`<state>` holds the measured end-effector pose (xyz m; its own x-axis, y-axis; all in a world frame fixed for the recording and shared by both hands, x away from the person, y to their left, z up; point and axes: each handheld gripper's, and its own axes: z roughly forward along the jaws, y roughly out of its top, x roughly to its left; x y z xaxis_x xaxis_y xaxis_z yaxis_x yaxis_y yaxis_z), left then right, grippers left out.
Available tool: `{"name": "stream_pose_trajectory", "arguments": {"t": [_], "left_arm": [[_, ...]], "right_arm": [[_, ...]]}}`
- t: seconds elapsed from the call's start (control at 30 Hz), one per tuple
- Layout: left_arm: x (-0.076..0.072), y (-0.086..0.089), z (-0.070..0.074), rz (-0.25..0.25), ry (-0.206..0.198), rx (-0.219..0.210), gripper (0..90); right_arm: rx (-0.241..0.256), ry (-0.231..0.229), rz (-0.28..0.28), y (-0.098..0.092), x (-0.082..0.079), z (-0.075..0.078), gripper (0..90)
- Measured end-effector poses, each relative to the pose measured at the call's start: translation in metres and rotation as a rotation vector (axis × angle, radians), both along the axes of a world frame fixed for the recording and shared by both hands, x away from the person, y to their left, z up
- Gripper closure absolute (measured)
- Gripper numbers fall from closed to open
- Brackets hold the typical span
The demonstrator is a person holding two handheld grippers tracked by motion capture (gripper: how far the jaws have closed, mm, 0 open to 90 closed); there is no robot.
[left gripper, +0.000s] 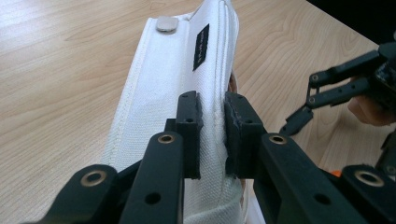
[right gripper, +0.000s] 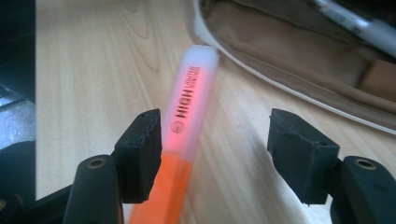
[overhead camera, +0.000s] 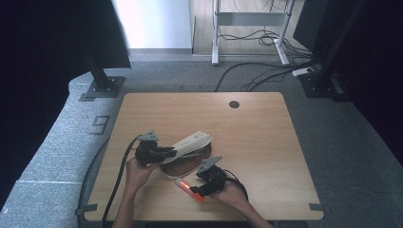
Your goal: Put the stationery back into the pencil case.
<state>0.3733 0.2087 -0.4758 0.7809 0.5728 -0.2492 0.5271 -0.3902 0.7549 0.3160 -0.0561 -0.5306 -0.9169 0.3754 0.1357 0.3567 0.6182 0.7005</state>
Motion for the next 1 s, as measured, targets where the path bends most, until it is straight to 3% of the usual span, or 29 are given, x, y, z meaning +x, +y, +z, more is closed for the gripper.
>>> {"name": "stream_pose_trajectory", "arguments": {"t": [0.2,0.27,0.37,0.67,1.0], "left_arm": [[0.000,0.000,0.000,-0.001,0.000,0.001,76.9],[0.000,0.000,0.000,-0.001,0.000,0.001,76.9],[0.000,0.000,0.000,-0.002,0.000,0.001,76.8],[0.000,0.000,0.000,-0.002,0.001,0.000,76.8],[0.000,0.000,0.000,-0.002,0.000,0.000,76.8]], "right_arm": [[-0.018,0.008,0.033,0.010,-0.007,-0.004,38.6],[-0.029,-0.009,0.045,0.012,-0.008,-0.005,41.0],[-0.051,-0.027,0.051,0.012,-0.010,-0.007,46.7],[-0.054,-0.052,0.048,0.006,-0.011,-0.008,63.6],[-0.041,-0.031,0.038,0.001,-0.009,-0.006,65.6]]}}
